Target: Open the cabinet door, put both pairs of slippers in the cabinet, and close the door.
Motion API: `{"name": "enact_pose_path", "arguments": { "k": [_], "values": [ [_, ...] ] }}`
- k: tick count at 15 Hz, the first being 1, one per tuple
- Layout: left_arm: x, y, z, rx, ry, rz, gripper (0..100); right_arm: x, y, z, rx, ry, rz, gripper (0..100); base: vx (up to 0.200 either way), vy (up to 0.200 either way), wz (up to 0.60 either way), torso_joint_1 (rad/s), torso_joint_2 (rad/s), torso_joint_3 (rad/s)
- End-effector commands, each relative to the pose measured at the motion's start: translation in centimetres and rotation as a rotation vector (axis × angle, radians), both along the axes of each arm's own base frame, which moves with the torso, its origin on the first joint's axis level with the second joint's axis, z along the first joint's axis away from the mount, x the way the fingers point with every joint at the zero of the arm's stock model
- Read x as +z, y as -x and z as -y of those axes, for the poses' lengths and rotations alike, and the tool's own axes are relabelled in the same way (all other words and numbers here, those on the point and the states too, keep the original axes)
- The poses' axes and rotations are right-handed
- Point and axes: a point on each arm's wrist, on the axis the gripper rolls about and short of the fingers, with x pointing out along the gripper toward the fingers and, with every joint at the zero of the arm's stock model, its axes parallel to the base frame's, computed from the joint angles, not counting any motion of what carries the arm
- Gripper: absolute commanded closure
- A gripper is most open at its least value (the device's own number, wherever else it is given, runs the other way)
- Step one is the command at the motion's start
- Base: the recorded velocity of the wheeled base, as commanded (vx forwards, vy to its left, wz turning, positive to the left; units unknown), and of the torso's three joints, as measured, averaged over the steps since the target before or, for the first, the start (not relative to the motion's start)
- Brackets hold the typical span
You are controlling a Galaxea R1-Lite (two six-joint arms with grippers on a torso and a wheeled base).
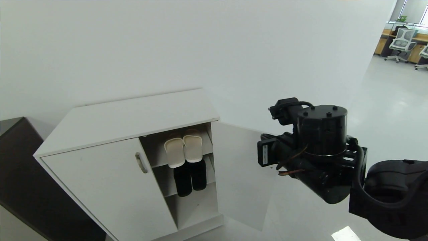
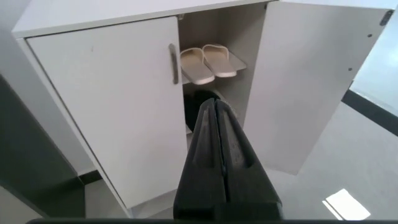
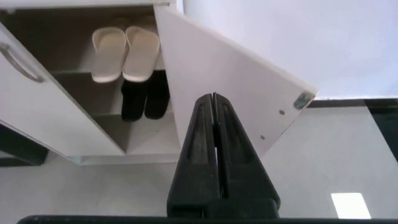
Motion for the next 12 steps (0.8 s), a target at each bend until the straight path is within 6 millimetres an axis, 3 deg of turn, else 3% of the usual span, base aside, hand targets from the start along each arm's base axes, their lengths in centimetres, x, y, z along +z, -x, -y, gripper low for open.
{"name": "enact_pose_path", "arguments": {
  "k": [1, 4, 12],
  "values": [
    [0.0, 0.0, 0.0, 0.001, 0.000, 0.000, 100, 2.0, -3.2, 2.0, -0.041, -0.038, 0.015, 100, -0.200, 0.000, 0.00, -0.007, 0.00, 0.007],
    [0.0, 0.0, 0.0, 0.001, 0.000, 0.000, 100, 2.5, -5.6, 3.1, -0.040, -0.048, 0.000, 100, -0.200, 0.000, 0.00, 0.010, 0.01, -0.002],
    [0.0, 0.0, 0.0, 0.001, 0.000, 0.000, 100, -0.1, -14.7, 4.3, -0.122, -0.063, -0.003, 100, 0.000, 0.000, 0.00, 0.000, 0.00, 0.000]
  ]
}}
